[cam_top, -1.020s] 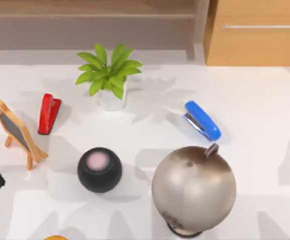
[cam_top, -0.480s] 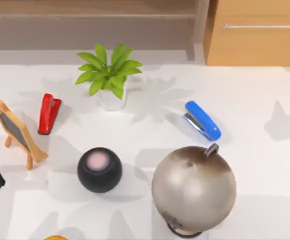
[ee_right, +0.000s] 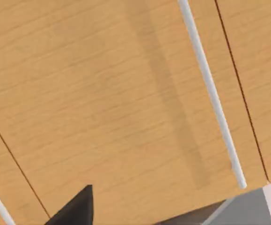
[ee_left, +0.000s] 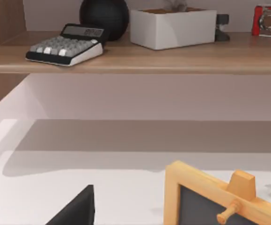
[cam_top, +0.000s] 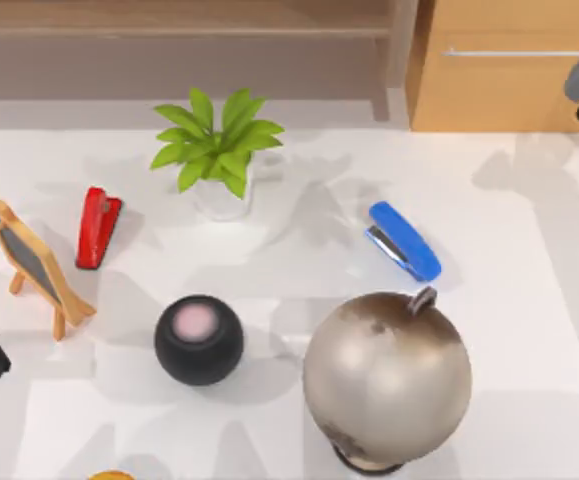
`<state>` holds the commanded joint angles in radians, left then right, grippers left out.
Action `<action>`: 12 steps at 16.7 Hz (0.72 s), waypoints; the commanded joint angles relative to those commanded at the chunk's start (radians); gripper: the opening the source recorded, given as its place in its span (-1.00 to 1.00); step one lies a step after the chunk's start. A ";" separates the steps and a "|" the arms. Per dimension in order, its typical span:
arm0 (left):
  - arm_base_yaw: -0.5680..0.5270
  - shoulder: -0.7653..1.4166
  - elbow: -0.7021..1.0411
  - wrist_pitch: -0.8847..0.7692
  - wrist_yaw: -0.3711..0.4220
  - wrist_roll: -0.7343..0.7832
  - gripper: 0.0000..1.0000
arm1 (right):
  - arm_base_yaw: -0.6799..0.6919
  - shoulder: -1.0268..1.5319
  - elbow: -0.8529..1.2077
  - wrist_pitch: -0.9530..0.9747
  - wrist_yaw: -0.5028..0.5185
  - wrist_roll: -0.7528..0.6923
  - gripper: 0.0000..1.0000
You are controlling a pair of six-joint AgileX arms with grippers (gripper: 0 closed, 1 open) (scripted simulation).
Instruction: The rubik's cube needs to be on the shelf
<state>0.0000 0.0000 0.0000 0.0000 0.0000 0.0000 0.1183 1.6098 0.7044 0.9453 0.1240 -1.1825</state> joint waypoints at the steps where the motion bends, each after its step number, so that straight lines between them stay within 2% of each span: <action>1: 0.000 0.000 0.000 0.000 0.000 0.000 1.00 | 0.009 0.095 0.036 0.051 0.011 -0.059 1.00; 7: 0.000 0.000 0.000 0.000 0.000 0.000 1.00 | 0.050 0.525 0.201 0.282 0.071 -0.316 1.00; 12: 0.000 0.000 0.000 0.000 0.000 0.000 1.00 | 0.058 0.621 0.240 0.338 0.088 -0.375 1.00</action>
<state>0.0000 0.0000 0.0000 0.0000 0.0000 0.0000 0.1766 2.2306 0.9444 1.2838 0.2122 -1.5579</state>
